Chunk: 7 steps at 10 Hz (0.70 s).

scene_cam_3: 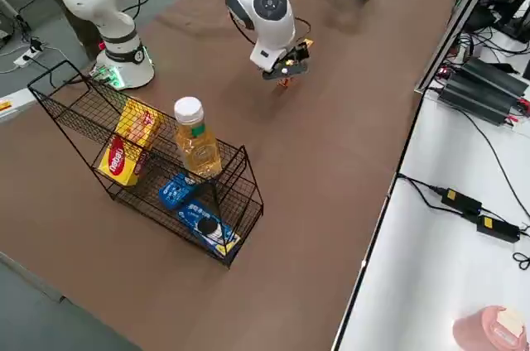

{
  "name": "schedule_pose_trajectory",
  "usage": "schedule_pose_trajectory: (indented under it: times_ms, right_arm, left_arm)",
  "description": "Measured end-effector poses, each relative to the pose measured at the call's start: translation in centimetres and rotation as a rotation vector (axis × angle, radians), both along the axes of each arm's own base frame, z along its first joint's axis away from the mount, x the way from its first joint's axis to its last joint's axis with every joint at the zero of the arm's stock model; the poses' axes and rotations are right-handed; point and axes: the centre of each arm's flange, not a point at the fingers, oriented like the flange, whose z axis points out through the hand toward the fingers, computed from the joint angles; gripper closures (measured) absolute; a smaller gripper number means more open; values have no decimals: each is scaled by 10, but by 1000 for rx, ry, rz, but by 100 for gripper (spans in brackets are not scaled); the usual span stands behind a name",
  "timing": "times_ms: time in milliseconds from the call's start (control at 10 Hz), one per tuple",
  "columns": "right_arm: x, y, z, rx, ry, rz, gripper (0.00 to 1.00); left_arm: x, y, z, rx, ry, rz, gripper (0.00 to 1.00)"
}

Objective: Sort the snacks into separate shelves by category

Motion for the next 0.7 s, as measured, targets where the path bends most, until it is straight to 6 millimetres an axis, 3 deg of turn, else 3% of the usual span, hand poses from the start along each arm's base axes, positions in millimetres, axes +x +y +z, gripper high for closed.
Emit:
schedule_pose_trajectory:
  times_ms: [300,700]
  right_arm:
    - [-15,-2,-21,169,55,-88,0]
    - [-31,-20,-58,365,172,-252,1]
  left_arm:
    - [-7,13,14,-1,-21,-88,0]
    - [-7,-8,17,-8,-28,-124,0]
